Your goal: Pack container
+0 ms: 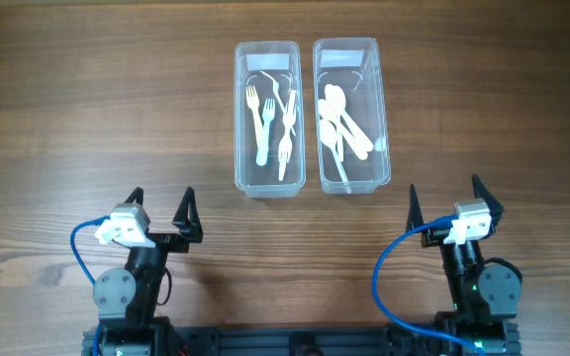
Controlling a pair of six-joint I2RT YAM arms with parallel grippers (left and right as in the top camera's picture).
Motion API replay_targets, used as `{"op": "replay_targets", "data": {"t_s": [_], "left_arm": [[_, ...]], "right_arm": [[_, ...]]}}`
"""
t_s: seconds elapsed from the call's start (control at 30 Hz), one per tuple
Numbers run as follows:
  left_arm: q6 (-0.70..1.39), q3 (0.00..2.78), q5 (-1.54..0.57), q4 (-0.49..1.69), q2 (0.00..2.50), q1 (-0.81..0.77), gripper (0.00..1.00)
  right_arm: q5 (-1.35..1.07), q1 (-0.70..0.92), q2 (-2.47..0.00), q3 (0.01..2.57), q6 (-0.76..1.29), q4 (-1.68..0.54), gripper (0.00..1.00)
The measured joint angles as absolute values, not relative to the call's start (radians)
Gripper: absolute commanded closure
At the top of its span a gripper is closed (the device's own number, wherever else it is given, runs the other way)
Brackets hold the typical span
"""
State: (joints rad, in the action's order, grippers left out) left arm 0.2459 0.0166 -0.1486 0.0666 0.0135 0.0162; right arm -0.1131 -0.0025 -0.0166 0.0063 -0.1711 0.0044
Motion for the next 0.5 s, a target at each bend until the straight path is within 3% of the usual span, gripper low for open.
{"op": "replay_targets", "data": {"t_s": [0.5], "left_arm": [[0.245, 0.017, -0.149, 0.067, 0.014, 0.016, 0.0]], "right_arm": [[-0.113, -0.002, -0.017, 0.006, -0.181, 0.005, 0.0]]}}
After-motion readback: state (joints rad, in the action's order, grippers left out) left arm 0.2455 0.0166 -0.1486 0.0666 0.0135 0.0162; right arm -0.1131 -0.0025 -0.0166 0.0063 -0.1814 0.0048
